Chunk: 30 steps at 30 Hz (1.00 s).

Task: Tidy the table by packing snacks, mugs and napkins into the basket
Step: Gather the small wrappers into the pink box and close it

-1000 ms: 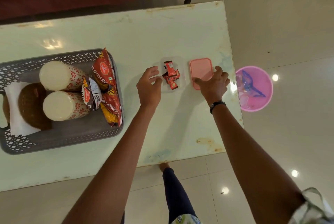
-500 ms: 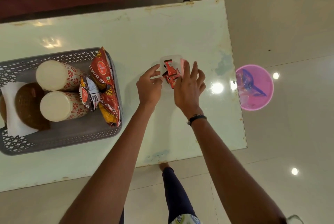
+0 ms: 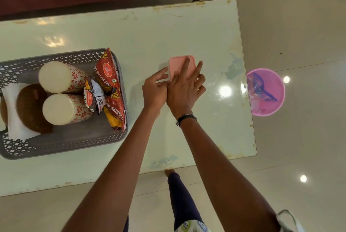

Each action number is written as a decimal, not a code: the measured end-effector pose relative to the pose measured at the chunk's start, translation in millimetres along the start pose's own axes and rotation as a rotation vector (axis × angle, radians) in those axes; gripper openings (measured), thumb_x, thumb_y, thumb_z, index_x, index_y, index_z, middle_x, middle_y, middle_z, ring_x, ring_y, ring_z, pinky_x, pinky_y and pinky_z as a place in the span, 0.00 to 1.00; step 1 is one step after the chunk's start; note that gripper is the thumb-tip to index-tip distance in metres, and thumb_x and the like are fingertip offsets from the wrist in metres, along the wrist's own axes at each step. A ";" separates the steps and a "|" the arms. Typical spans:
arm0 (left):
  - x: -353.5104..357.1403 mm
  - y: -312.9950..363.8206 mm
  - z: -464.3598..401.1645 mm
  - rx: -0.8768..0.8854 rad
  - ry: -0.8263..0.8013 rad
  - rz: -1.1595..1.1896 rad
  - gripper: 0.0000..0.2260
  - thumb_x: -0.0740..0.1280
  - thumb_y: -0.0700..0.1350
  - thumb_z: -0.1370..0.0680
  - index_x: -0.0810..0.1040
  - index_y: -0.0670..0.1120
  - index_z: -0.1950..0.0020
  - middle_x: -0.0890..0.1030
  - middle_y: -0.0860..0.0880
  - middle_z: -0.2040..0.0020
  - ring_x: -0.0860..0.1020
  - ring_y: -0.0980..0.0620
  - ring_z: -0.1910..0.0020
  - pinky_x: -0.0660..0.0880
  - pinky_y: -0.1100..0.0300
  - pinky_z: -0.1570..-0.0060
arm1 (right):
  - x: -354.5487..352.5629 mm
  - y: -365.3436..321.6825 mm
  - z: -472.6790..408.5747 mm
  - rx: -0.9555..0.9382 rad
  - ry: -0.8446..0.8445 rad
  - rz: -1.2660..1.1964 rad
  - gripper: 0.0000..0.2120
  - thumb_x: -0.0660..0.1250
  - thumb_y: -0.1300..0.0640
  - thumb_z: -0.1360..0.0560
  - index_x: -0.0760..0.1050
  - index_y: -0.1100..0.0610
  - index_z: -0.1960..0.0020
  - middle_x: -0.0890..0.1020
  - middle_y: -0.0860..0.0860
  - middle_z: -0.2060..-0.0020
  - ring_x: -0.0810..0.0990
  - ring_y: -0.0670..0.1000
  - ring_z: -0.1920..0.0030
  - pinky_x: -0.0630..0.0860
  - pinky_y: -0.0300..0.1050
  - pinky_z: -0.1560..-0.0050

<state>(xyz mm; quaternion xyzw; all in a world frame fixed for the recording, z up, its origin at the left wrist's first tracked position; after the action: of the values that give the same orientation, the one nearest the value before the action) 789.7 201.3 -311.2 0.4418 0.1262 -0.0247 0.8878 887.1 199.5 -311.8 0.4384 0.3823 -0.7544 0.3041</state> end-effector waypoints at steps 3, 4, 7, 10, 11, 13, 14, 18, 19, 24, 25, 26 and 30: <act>-1.3 -2.4 -3.4 -0.003 -0.020 0.016 0.17 0.66 0.39 0.24 0.77 0.50 0.36 0.82 0.48 0.43 0.81 0.51 0.46 0.80 0.52 0.46 | 1.7 0.0 0.6 -0.022 0.014 0.037 0.24 0.47 0.50 0.18 0.48 0.51 0.24 0.50 0.58 0.23 0.60 0.59 0.32 0.61 0.52 0.40; -1.5 -3.3 -3.8 -0.005 -0.023 0.027 0.16 0.66 0.40 0.24 0.77 0.50 0.37 0.82 0.48 0.42 0.80 0.51 0.45 0.80 0.50 0.46 | 2.7 0.2 1.6 -0.037 0.015 0.053 0.24 0.47 0.49 0.18 0.48 0.51 0.23 0.51 0.58 0.24 0.61 0.59 0.33 0.62 0.51 0.41; -1.6 -4.6 -4.8 0.004 -0.015 0.023 0.16 0.68 0.42 0.25 0.77 0.49 0.37 0.82 0.48 0.43 0.81 0.50 0.46 0.80 0.49 0.47 | 4.0 1.1 3.2 -0.064 0.009 0.072 0.24 0.48 0.49 0.18 0.48 0.51 0.23 0.52 0.58 0.24 0.62 0.59 0.33 0.63 0.51 0.41; -2.3 -2.6 -6.4 0.035 0.015 -0.029 0.17 0.69 0.42 0.25 0.76 0.49 0.36 0.82 0.49 0.46 0.81 0.52 0.50 0.80 0.54 0.48 | 3.6 0.5 3.5 -0.081 0.010 0.092 0.25 0.47 0.49 0.18 0.47 0.51 0.23 0.52 0.58 0.24 0.61 0.59 0.33 0.63 0.50 0.41; -2.0 -1.2 -7.3 0.049 0.023 -0.058 0.19 0.69 0.41 0.25 0.75 0.49 0.35 0.82 0.49 0.47 0.80 0.53 0.51 0.79 0.60 0.49 | 4.1 0.9 3.8 -0.094 0.010 0.107 0.25 0.47 0.49 0.18 0.47 0.51 0.23 0.51 0.58 0.24 0.61 0.59 0.33 0.63 0.50 0.41; 0.0 4.2 -7.5 0.097 0.024 -0.151 0.23 0.68 0.40 0.25 0.69 0.49 0.30 0.81 0.49 0.47 0.78 0.55 0.51 0.76 0.68 0.52 | 4.4 2.6 4.4 -0.134 0.027 0.141 0.25 0.47 0.49 0.18 0.46 0.53 0.23 0.49 0.59 0.23 0.62 0.59 0.32 0.64 0.50 0.42; 1.7 6.5 -7.6 0.132 0.016 -0.215 0.26 0.67 0.39 0.24 0.66 0.50 0.28 0.80 0.48 0.46 0.78 0.54 0.50 0.76 0.66 0.51 | 4.8 3.5 5.2 -0.159 0.037 0.166 0.26 0.47 0.49 0.18 0.46 0.54 0.23 0.49 0.59 0.23 0.62 0.59 0.32 0.65 0.49 0.43; 6.4 12.7 -9.8 0.230 -0.018 -0.491 0.26 0.62 0.37 0.22 0.62 0.53 0.26 0.75 0.42 0.42 0.76 0.47 0.44 0.74 0.57 0.44 | 5.5 5.1 6.8 -0.236 0.029 0.286 0.28 0.45 0.48 0.19 0.42 0.58 0.23 0.44 0.62 0.24 0.64 0.59 0.33 0.68 0.47 0.45; 7.2 13.4 -10.4 0.231 -0.024 -0.511 0.25 0.62 0.37 0.22 0.62 0.53 0.26 0.74 0.41 0.42 0.76 0.46 0.43 0.74 0.56 0.43 | 5.2 5.6 6.4 -0.243 0.025 0.311 0.29 0.46 0.48 0.19 0.41 0.58 0.23 0.44 0.62 0.24 0.63 0.59 0.32 0.68 0.47 0.45; 8.1 17.4 -8.5 0.224 -0.021 -0.554 0.25 0.61 0.38 0.22 0.61 0.53 0.26 0.74 0.41 0.42 0.75 0.46 0.44 0.74 0.56 0.44 | 3.8 4.9 5.2 -0.256 -0.035 0.315 0.30 0.47 0.48 0.19 0.40 0.58 0.23 0.43 0.61 0.24 0.63 0.59 0.31 0.68 0.48 0.45; 8.3 17.9 -7.4 0.223 -0.024 -0.557 0.25 0.62 0.39 0.21 0.61 0.53 0.26 0.74 0.41 0.42 0.75 0.46 0.44 0.74 0.55 0.44 | 1.1 5.5 3.7 -0.275 -0.043 0.277 0.30 0.49 0.49 0.19 0.42 0.57 0.23 0.44 0.61 0.23 0.64 0.58 0.32 0.68 0.49 0.45; 8.8 18.6 -6.2 0.228 -0.027 -0.562 0.25 0.62 0.38 0.22 0.61 0.53 0.26 0.74 0.41 0.43 0.76 0.46 0.45 0.74 0.54 0.44 | -2.3 7.4 1.1 -0.292 -0.057 0.198 0.30 0.51 0.50 0.20 0.44 0.57 0.23 0.47 0.60 0.23 0.66 0.58 0.34 0.69 0.50 0.44; 9.3 19.0 -3.7 0.234 -0.005 -0.572 0.26 0.60 0.36 0.21 0.60 0.53 0.26 0.74 0.42 0.43 0.76 0.46 0.44 0.75 0.52 0.43 | -14.3 34.3 -9.0 -0.107 -0.136 -0.561 0.26 0.57 0.54 0.20 0.53 0.53 0.24 0.73 0.57 0.34 0.77 0.55 0.43 0.76 0.50 0.45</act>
<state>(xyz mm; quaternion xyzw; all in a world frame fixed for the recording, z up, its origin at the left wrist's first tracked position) 800.9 216.4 -300.8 0.4874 0.2397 -0.2889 0.7883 924.4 190.9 -312.5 0.2476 0.5064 -0.8155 0.1313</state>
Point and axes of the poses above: each hand's wrist, its own z-axis away from the middle knuckle, its own x-axis out of the palm, y = z × x, the point moved 5 cm from there along -z, towards the middle knuckle
